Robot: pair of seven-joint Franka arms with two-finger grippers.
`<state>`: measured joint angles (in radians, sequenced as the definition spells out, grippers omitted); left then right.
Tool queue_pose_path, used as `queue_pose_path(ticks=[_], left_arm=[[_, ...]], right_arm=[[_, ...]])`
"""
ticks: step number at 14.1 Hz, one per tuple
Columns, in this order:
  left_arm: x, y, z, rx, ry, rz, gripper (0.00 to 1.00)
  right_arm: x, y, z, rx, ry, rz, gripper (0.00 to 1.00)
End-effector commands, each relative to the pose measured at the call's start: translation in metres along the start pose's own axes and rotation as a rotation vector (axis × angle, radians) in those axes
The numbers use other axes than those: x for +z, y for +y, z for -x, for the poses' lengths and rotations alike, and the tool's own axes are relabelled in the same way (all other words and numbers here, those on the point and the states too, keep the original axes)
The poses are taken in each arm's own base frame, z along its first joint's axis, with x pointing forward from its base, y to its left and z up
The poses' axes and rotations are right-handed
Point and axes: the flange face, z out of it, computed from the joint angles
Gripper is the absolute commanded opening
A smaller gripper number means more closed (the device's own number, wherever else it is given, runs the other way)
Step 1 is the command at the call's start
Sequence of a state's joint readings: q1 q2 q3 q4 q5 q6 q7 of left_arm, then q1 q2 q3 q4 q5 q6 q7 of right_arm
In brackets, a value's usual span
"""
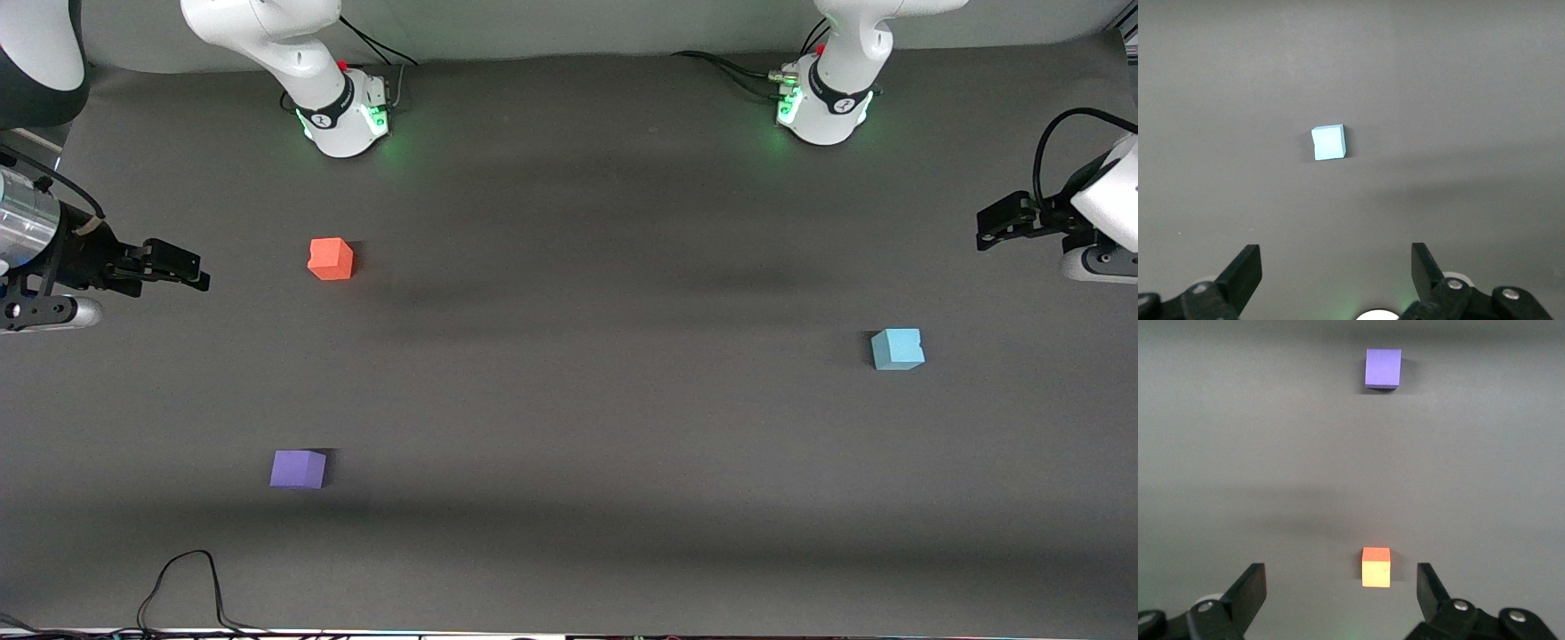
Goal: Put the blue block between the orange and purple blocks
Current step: 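Move the left gripper over the light-blue cube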
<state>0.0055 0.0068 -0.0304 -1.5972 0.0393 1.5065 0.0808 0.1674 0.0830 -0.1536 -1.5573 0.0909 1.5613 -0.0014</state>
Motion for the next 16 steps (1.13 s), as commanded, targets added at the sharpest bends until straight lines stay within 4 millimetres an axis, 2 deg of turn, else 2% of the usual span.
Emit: queue_pose_path(ticks=[1, 4, 9, 11, 13, 16], left_arm=[[-0.004, 0.001, 0.007, -0.001, -0.003, 0.008, 1.0], [0.0, -0.007, 0.008, -0.007, -0.009, 0.034, 1.0], [-0.001, -0.036, 0.023, 0.013, -0.018, 0.056, 1.0], [0.0, -0.058, 0.027, 0.003, -0.017, 0.047, 1.0], [0.017, -0.081, 0.029, 0.022, -0.018, 0.051, 1.0], [0.051, -0.072, 0.03, 0.033, 0.015, 0.041, 1.0]], right_arm=[[0.001, -0.004, -0.001, 0.014, 0.002, 0.004, 1.0], [0.002, -0.006, -0.002, 0.012, 0.0, -0.003, 1.0], [0.002, -0.004, -0.002, 0.006, -0.001, -0.014, 1.0], [0.001, -0.004, -0.001, 0.012, 0.0, -0.014, 1.0], [0.002, -0.004, -0.001, 0.014, -0.001, -0.014, 1.0], [0.003, -0.002, 0.0, 0.016, -0.004, -0.016, 1.0]])
